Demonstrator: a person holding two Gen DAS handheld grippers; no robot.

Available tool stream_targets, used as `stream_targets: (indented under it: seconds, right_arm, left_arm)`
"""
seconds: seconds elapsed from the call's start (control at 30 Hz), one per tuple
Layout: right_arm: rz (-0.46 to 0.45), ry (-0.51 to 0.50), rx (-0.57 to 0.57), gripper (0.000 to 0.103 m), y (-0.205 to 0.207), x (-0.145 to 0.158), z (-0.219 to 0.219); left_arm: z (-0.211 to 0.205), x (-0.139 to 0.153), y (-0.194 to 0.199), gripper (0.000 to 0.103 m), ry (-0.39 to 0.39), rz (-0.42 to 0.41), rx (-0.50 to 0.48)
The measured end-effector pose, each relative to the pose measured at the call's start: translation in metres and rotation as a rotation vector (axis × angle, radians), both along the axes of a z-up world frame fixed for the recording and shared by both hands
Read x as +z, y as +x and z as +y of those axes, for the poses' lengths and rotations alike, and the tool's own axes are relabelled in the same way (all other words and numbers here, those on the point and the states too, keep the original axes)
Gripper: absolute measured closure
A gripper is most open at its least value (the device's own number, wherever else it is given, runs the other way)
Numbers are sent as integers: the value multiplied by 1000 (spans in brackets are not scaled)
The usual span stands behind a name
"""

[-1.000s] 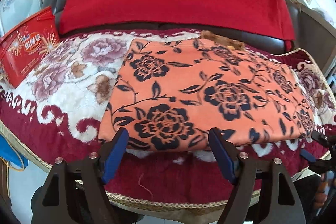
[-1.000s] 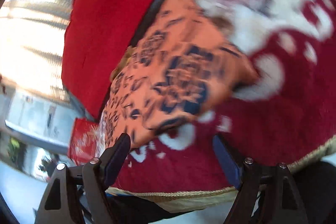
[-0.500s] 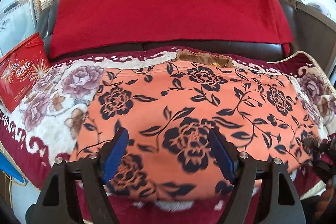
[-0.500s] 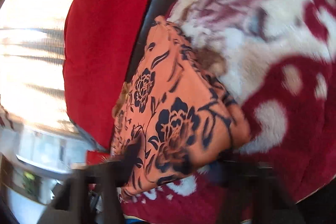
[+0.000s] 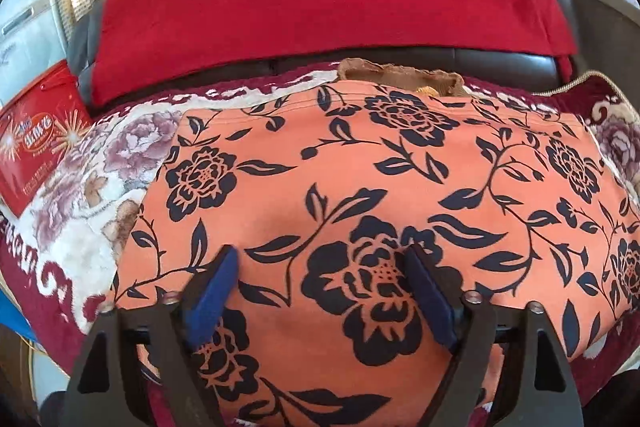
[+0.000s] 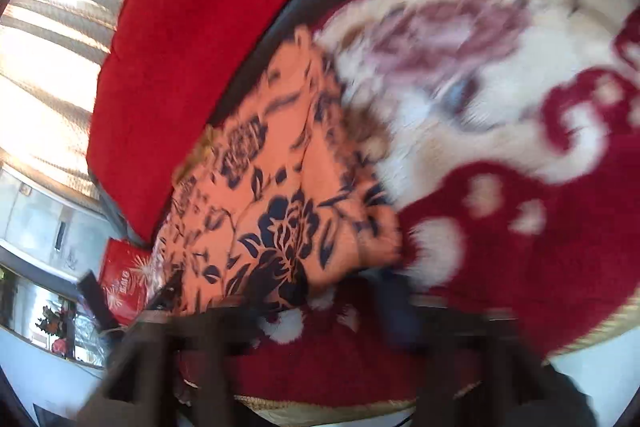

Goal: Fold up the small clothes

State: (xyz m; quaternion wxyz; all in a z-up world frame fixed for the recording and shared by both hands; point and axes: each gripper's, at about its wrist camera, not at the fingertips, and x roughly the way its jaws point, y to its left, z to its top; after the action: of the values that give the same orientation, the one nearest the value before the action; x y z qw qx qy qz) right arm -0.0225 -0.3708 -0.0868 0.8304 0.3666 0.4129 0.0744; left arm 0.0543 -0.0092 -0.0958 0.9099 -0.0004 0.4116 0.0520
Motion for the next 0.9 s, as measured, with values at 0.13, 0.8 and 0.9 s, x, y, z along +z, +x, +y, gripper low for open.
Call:
stream_targets:
  seconds: [0.13, 0.8, 0.9]
  right_arm:
    - [-99, 38, 76, 20, 23, 26, -20]
    - [173, -382, 149, 72, 192, -11, 27]
    - [144, -335, 73, 26, 175, 6, 18]
  left_arm:
    - [6, -5, 0, 13, -21, -13, -6]
    - [14, -10, 5, 7, -92, -13, -15]
    - [17, -10, 6, 7, -108, -1, -20]
